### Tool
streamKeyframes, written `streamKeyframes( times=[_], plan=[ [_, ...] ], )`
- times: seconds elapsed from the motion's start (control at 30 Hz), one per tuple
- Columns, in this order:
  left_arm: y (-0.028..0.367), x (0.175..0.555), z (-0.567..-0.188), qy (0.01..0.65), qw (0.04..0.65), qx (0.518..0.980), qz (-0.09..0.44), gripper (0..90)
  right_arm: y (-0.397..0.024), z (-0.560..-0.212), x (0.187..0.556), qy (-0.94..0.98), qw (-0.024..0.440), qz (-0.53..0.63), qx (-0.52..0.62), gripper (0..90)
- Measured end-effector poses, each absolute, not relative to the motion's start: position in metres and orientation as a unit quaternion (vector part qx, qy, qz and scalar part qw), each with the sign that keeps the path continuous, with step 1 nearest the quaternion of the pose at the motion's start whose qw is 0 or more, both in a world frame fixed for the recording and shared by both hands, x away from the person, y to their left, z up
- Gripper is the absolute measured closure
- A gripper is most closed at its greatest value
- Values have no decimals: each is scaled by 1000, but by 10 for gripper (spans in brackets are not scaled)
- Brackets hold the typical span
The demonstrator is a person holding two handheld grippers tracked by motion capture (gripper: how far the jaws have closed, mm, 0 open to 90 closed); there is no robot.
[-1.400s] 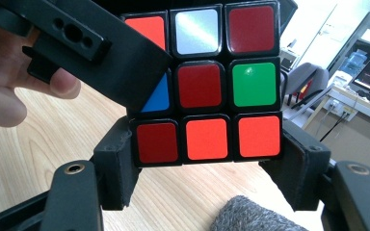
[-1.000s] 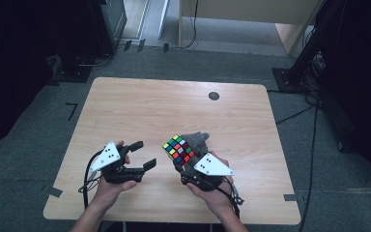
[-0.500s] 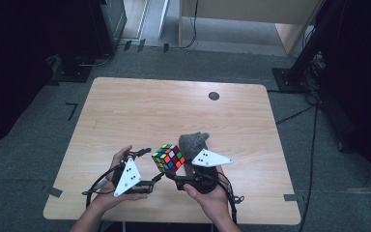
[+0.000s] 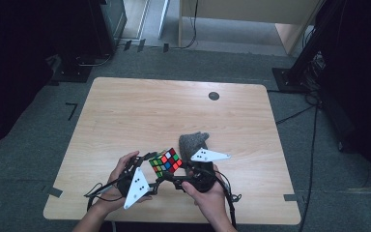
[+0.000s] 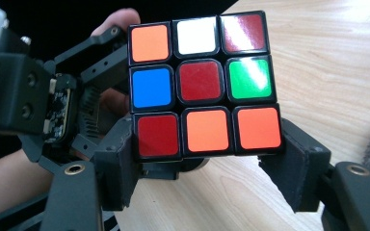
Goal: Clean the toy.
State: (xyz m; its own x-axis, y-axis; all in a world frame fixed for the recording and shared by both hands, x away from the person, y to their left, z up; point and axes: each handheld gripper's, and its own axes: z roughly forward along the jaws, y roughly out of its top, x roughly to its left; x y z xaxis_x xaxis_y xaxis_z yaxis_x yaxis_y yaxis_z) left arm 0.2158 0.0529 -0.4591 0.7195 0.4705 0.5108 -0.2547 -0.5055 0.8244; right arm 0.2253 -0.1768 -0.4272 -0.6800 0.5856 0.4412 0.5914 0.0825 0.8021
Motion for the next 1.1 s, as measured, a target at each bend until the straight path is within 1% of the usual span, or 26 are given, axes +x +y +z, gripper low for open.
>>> streamKeyframes(
  times=[0.03, 0.1, 0.13, 0.23, 0.37, 0.47, 0.53, 0.6, 0.67, 0.7, 0.8, 0.9, 1.0, 1.1],
  plan=[
    [53, 215, -460, 65, 493, 784, 373, 334, -177, -428, 226, -734, 7, -548, -402, 344],
    [55, 217, -460, 67, 497, 786, 361, 341, -178, -429, 228, -732, 17, -550, -402, 342],
    [55, 218, -461, 71, 496, 788, 357, 341, -178, -429, 228, -733, 14, -549, -401, 331],
    [57, 222, -461, 88, 496, 793, 343, 342, -179, -427, 227, -735, 1, -550, -395, 243],
    [64, 231, -462, 125, 507, 793, 312, 342, -190, -415, 225, -720, -32, -572, -392, 202],
    [70, 238, -462, 152, 515, 794, 285, 342, -206, -406, 225, -694, -68, -591, -405, 202],
    [74, 241, -461, 161, 520, 793, 274, 342, -213, -408, 228, -692, -94, -578, -422, 203],
    [76, 243, -459, 172, 527, 790, 263, 342, -218, -415, 233, -707, -146, -531, -443, 241],
    [79, 245, -457, 180, 539, 785, 246, 342, -218, -429, 239, -727, -197, -477, -453, 254],
    [81, 245, -456, 183, 545, 782, 241, 342, -218, -438, 243, -735, -212, -453, -459, 260],
    [85, 248, -453, 202, 559, 773, 223, 342, -218, -470, 257, -750, -193, -409, -482, 249],
    [91, 252, -451, 223, 571, 763, 204, 341, -217, -491, 262, -765, -199, -374, -486, 313],
    [95, 255, -450, 242, 575, 757, 195, 342, -215, -505, 267, -780, -187, -344, -488, 368],
    [97, 257, -449, 250, 578, 754, 186, 342, -215, -512, 269, -780, -184, -336, -496, 377]
  ],
)
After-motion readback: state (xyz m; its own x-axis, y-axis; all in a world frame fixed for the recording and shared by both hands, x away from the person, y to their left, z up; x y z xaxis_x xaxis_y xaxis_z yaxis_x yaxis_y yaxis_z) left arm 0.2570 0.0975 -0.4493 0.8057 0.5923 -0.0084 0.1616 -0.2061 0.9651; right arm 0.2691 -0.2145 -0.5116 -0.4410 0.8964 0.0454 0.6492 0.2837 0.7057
